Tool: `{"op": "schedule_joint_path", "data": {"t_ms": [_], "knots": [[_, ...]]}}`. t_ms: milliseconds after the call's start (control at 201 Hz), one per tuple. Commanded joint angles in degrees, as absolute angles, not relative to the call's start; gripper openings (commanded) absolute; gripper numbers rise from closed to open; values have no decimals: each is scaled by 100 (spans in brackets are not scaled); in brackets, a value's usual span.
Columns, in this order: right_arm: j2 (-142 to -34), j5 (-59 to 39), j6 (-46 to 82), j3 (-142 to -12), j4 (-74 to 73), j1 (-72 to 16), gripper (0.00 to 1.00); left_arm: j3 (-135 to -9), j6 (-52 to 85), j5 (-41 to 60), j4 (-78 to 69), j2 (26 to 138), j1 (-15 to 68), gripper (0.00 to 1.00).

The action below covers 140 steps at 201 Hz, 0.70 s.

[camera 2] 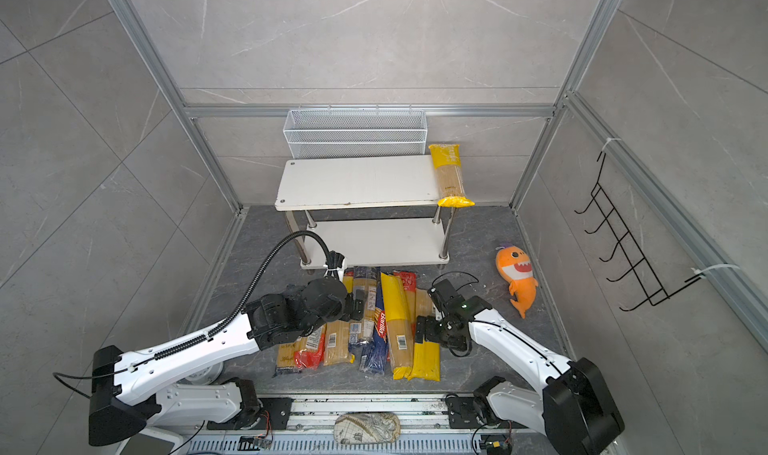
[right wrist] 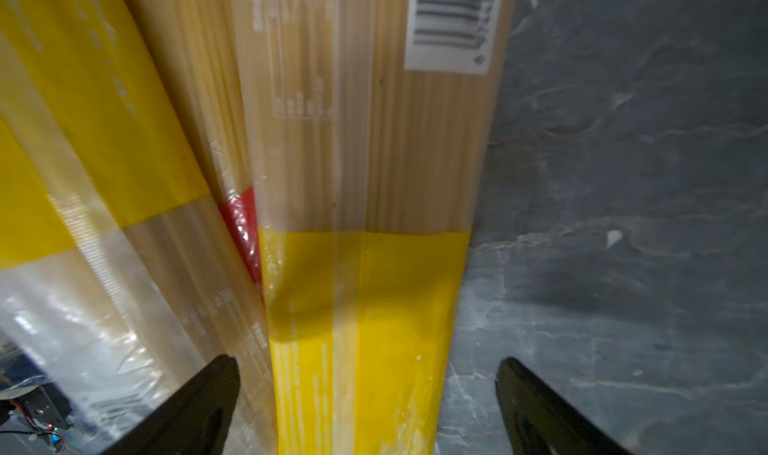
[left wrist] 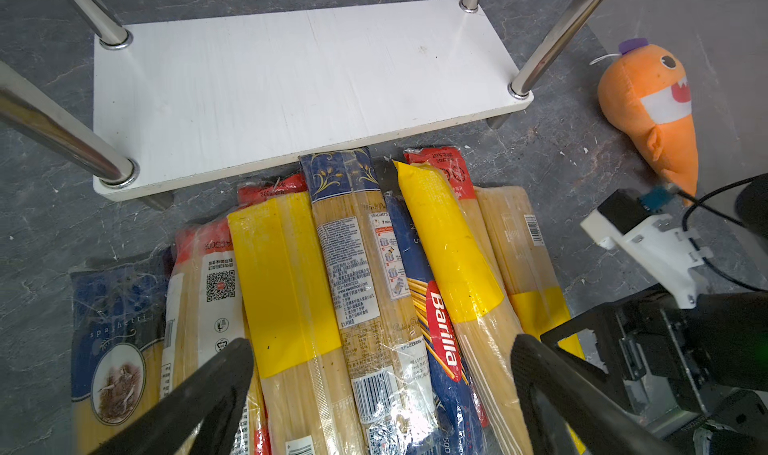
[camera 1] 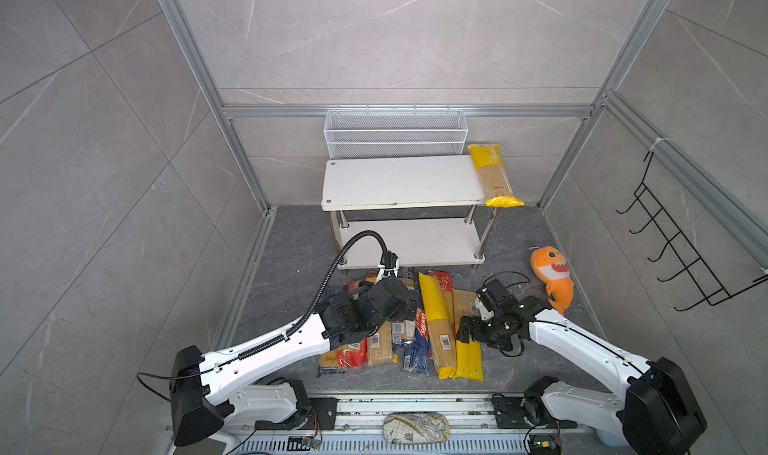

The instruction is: Place and organize the pasta boxes and bags onto the shelf

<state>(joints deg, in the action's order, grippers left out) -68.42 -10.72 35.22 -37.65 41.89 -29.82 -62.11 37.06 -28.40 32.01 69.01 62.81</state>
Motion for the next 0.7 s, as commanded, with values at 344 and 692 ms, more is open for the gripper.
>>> {"op": "schedule_joint_path", "data": {"t_ms": [344, 692], "knots": [[-7716, -630, 4000, -3237, 3492, -3445, 99, -6275, 3689, -3094, 3349, 6802, 6301, 100], [-8352, -598, 4184, -3302, 3407, -3587, 47, -6367, 3555, -3212, 3418, 6761, 6292, 100]]}}
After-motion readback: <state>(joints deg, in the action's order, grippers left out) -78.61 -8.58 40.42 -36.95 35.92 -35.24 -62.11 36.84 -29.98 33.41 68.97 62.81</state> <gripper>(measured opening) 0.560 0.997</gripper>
